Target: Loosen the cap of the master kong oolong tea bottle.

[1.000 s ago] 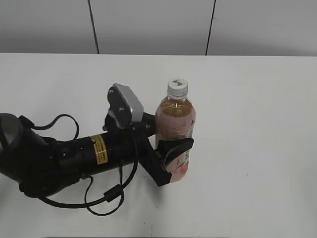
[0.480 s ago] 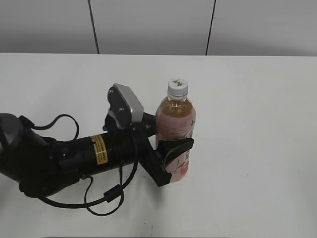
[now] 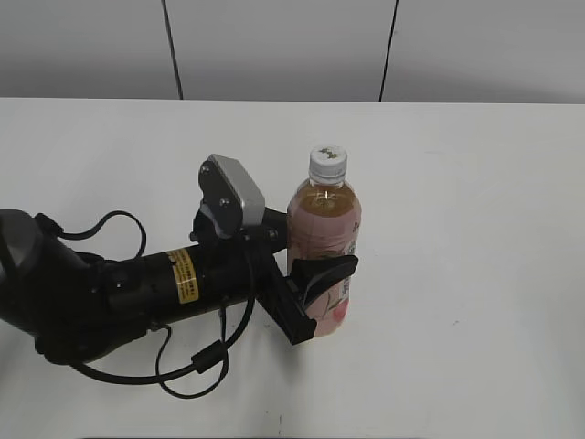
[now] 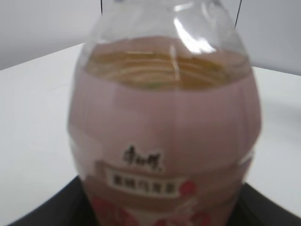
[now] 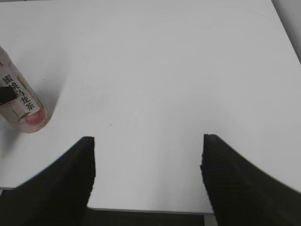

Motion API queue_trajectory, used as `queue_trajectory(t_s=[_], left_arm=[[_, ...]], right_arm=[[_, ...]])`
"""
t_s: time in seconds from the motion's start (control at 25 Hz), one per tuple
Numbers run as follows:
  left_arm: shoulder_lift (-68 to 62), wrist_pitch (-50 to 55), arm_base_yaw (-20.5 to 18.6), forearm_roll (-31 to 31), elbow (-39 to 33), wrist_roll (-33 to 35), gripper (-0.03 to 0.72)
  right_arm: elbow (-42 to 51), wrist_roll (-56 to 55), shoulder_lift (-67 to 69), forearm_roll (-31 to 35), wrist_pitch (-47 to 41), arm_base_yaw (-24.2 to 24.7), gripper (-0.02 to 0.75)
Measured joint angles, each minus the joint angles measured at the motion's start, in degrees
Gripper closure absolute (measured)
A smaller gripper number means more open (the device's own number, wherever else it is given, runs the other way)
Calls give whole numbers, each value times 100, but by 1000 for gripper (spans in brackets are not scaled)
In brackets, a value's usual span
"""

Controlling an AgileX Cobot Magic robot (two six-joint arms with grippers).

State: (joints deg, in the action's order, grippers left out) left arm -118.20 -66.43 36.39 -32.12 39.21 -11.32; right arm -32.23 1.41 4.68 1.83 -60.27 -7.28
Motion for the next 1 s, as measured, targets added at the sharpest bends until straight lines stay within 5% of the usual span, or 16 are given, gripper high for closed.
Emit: queue_trajectory(t_s=[0.52, 1.0], left_arm=[[-6, -17, 0, -2, 0, 0, 302], [-6, -28, 0, -17, 0, 0, 302]], right_arm=[[-1946, -182, 4758, 132, 30, 0, 227], [-3895, -199, 7526, 620, -751, -204, 246]])
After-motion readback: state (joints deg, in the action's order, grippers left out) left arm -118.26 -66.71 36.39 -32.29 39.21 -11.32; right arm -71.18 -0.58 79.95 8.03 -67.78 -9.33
